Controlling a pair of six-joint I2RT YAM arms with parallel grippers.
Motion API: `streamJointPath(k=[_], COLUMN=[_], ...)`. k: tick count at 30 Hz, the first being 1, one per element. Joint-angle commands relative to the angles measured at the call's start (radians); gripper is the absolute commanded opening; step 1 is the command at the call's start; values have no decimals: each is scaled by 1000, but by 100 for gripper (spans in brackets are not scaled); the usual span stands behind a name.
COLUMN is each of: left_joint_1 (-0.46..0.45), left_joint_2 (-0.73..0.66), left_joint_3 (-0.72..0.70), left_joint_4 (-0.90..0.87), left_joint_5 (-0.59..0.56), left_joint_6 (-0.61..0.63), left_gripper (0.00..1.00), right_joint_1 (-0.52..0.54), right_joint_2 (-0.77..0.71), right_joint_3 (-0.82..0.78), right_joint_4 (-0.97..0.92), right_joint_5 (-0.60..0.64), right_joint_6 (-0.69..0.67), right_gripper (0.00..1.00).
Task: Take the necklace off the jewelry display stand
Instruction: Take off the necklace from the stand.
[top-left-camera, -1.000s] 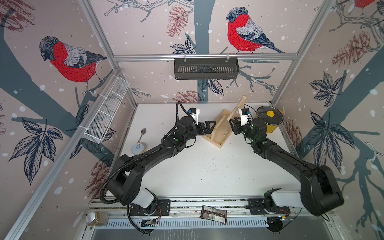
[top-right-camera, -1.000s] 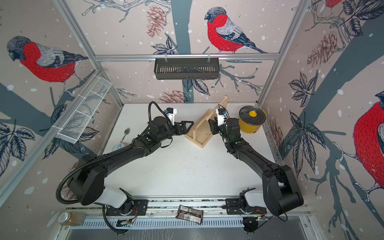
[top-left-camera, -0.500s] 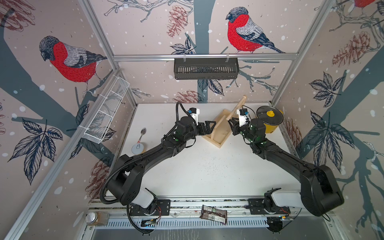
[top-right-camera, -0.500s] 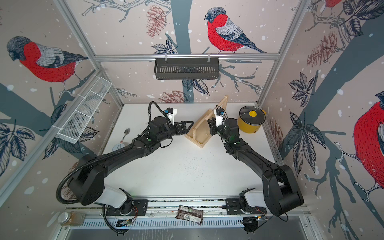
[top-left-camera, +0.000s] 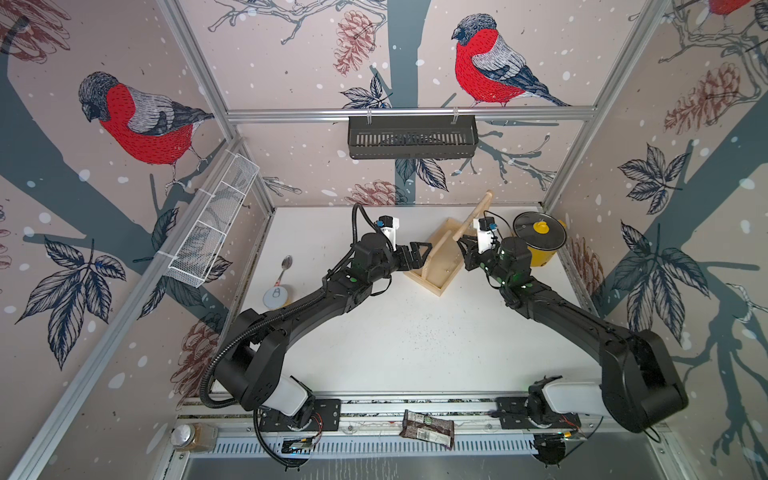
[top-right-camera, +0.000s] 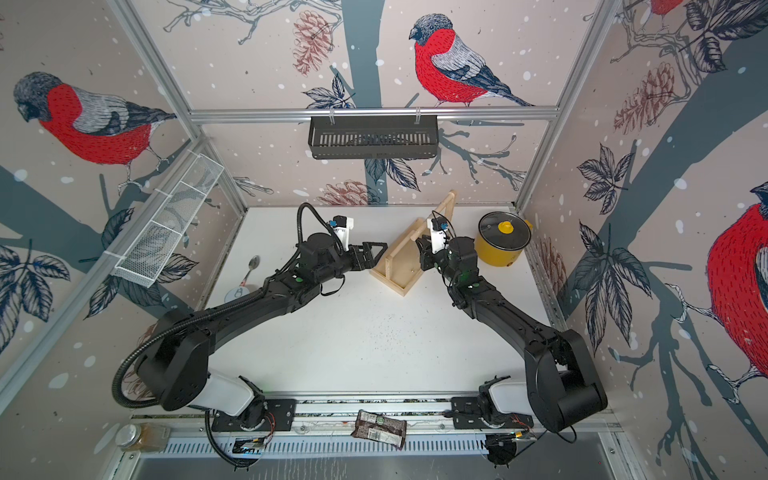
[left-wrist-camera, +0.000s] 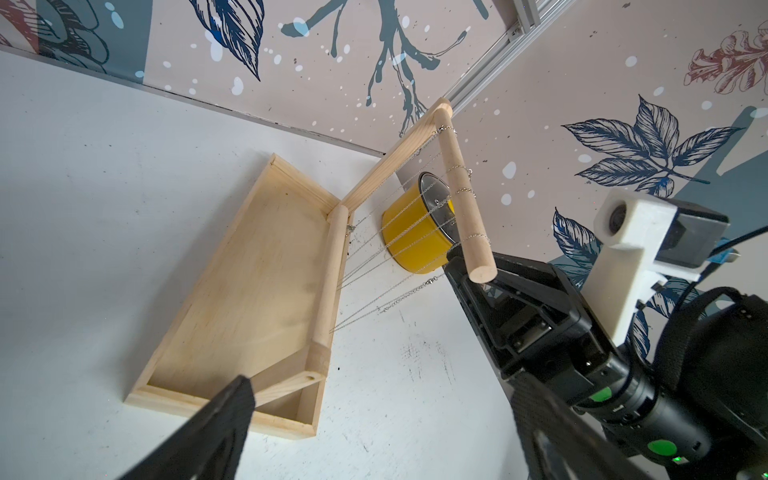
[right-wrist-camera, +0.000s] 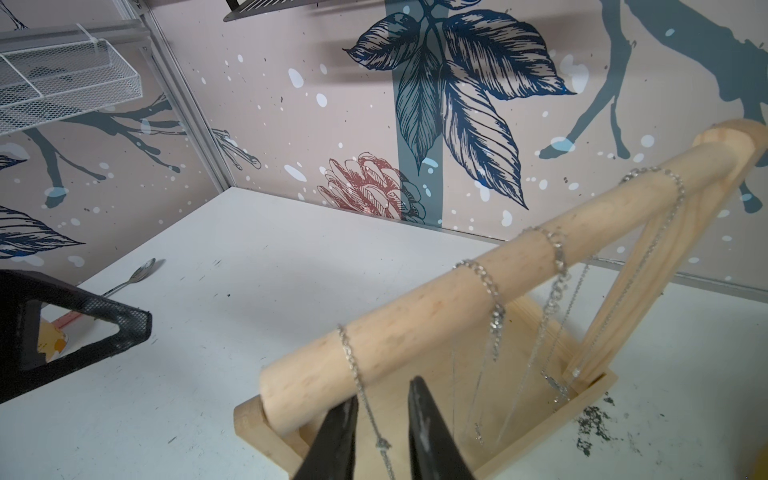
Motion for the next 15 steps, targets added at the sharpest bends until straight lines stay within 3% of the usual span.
streamJointPath(k=[1, 15], left_joint_1=[-2, -2], left_joint_2=[-3, -11], left_joint_3=[1, -5], left_joint_4=[11, 6], left_joint_5=[-2, -7], left_joint_6=[-5, -4], left_gripper=[98, 97], right_joint_1=[1, 3], right_joint_2=[0, 11], right_joint_3=[0, 2], right_joint_4=[40, 44], right_joint_5=[-9, -30], right_joint_6=[-16, -15], right_gripper=[21, 18])
